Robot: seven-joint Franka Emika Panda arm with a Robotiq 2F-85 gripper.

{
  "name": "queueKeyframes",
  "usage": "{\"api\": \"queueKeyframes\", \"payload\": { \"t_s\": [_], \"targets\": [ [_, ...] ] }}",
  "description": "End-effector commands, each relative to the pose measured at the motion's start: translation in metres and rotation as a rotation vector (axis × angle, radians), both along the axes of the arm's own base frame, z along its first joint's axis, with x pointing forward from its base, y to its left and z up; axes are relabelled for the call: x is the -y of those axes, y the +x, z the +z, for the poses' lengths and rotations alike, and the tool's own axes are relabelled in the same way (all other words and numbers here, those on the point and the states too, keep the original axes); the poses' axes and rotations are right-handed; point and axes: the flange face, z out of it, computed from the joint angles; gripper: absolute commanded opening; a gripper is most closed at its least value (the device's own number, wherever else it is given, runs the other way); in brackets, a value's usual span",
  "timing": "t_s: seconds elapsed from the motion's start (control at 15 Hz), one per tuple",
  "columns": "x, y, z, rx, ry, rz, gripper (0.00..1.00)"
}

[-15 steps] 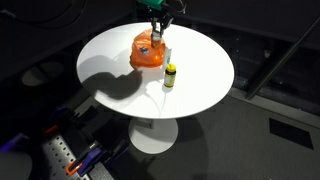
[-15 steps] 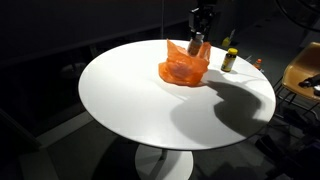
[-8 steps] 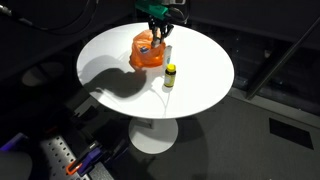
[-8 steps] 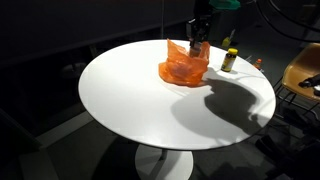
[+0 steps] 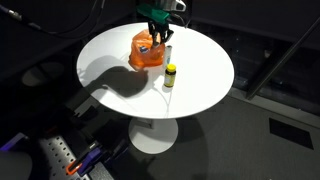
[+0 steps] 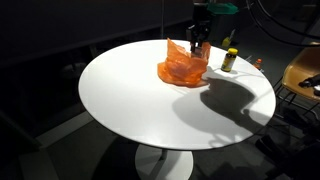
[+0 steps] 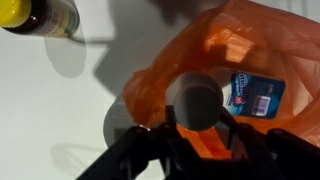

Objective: Pick up the white container on the left and put it in the orange plastic bag.

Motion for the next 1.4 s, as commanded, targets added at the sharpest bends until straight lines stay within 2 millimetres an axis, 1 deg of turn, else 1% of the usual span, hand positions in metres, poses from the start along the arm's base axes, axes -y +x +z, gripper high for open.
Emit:
{"api": "queueKeyframes", "payload": {
  "t_s": [0.0, 0.07, 0.2, 0.33, 0.53, 0.8, 0.93, 1.2, 1.33],
  "targets": [
    [0.001, 0.005, 0.004, -0.023, -0.004, 0.013, 0.57],
    [0.000, 0.004, 0.006, -0.025, -0.004, 0.017, 0.69],
    [-0.001, 0.001, 0.012, -0.021, -0.005, 0.026, 0.83],
    [-0.004, -0.003, 0.024, -0.005, -0.006, 0.038, 0.99],
    [-0.004, -0.008, 0.044, 0.016, 0.000, 0.062, 1.00],
    [-0.003, -0.023, 0.077, 0.046, -0.011, 0.094, 1.00],
    [0.000, -0.038, 0.092, 0.037, -0.023, 0.101, 1.00],
    [0.007, -0.072, 0.115, 0.022, -0.074, 0.082, 1.00],
    [0.015, -0.091, 0.126, 0.023, -0.125, 0.029, 1.00]
  ]
}}
